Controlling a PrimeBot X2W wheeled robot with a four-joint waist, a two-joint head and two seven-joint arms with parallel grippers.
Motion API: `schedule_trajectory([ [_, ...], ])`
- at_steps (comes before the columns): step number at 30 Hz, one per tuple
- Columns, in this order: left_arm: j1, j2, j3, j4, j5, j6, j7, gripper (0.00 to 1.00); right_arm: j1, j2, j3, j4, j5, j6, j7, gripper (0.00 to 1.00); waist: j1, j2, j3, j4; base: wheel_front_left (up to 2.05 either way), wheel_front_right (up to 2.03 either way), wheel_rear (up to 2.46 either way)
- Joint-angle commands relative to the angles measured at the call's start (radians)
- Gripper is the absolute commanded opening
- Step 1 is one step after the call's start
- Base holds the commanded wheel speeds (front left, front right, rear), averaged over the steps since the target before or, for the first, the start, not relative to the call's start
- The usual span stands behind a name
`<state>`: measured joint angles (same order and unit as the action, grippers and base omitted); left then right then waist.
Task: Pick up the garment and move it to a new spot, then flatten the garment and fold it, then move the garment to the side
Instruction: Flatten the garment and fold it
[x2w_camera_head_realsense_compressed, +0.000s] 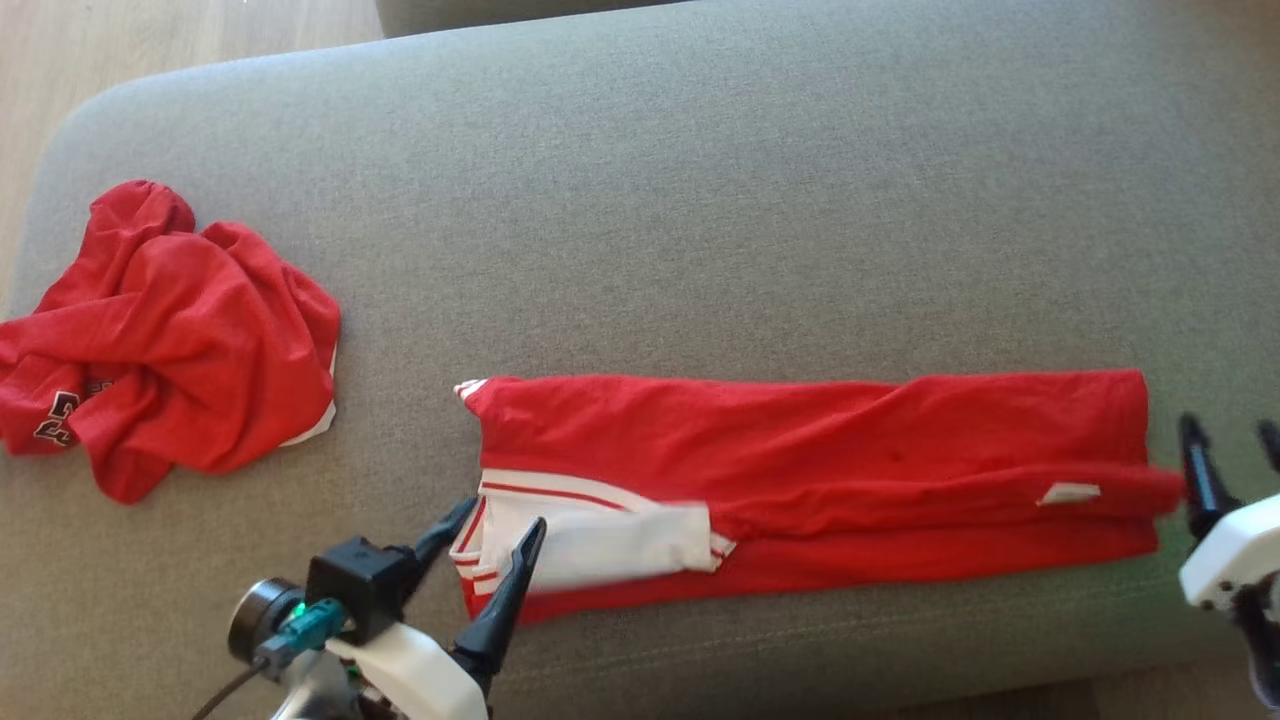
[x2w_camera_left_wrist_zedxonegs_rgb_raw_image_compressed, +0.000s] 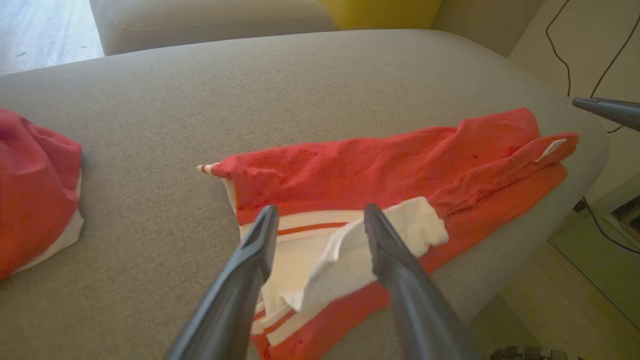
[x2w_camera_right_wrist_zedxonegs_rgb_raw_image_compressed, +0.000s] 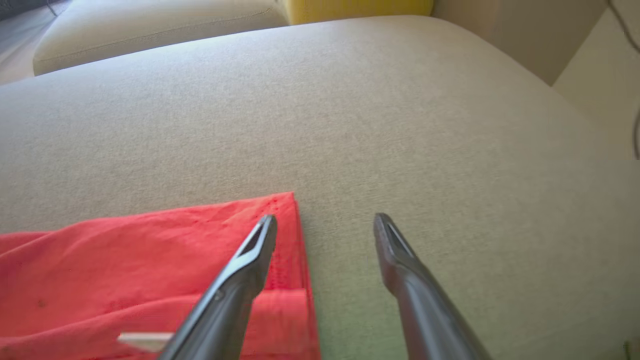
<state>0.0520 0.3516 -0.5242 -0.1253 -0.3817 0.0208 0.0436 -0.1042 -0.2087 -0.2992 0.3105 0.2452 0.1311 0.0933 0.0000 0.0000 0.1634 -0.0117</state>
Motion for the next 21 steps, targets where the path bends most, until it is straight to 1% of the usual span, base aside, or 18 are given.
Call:
schedule_trajectory([
  [1,-0.029,0.024,0.045,-0.029,-0.001,0.008,-0.002,1.0,-0.006,-0.014,-0.01,-0.057,-0.021,0.0,0.006,1.0,0.0,0.0,-0.001,-0.002,0.0,0.0,0.0],
  [4,-0.037,0.023,0.065,-0.036,-0.004,0.024,-0.015,1.0,-0.006,0.01,-0.049,-0.102,-0.043,0.0,0.009,1.0,0.0,0.0,-0.004,-0.005,0.0,0.0,0.0],
  [6,-0.046,0.02,0.079,-0.04,-0.011,0.03,-0.026,1.0,-0.01,0.029,-0.053,-0.133,-0.049,0.0,0.002,1.0,0.0,0.0,-0.006,-0.007,0.0,0.0,0.0],
  [9,-0.068,0.0,0.115,-0.045,-0.022,0.056,-0.064,1.0,-0.021,0.056,-0.052,-0.181,-0.055,0.0,-0.035,1.0,0.0,0.0,-0.012,-0.007,0.0,0.0,0.0],
  [12,-0.091,-0.05,0.161,-0.039,-0.055,0.088,-0.127,1.0,-0.031,0.081,-0.033,-0.23,-0.047,0.0,-0.092,1.0,0.0,0.0,-0.023,-0.008,0.0,0.0,0.0],
  [17,-0.128,-0.133,0.221,-0.007,-0.093,0.122,-0.251,1.0,-0.027,0.104,0.016,-0.295,-0.031,0.0,-0.194,1.0,0.0,0.0,-0.042,-0.008,0.0,0.0,0.0],
  [21,-0.14,-0.203,0.273,0.034,-0.103,0.146,-0.296,1.0,0.0,0.122,0.05,-0.309,-0.012,0.0,-0.266,1.0,0.0,0.0,-0.058,-0.005,0.0,0.0,0.0],
])
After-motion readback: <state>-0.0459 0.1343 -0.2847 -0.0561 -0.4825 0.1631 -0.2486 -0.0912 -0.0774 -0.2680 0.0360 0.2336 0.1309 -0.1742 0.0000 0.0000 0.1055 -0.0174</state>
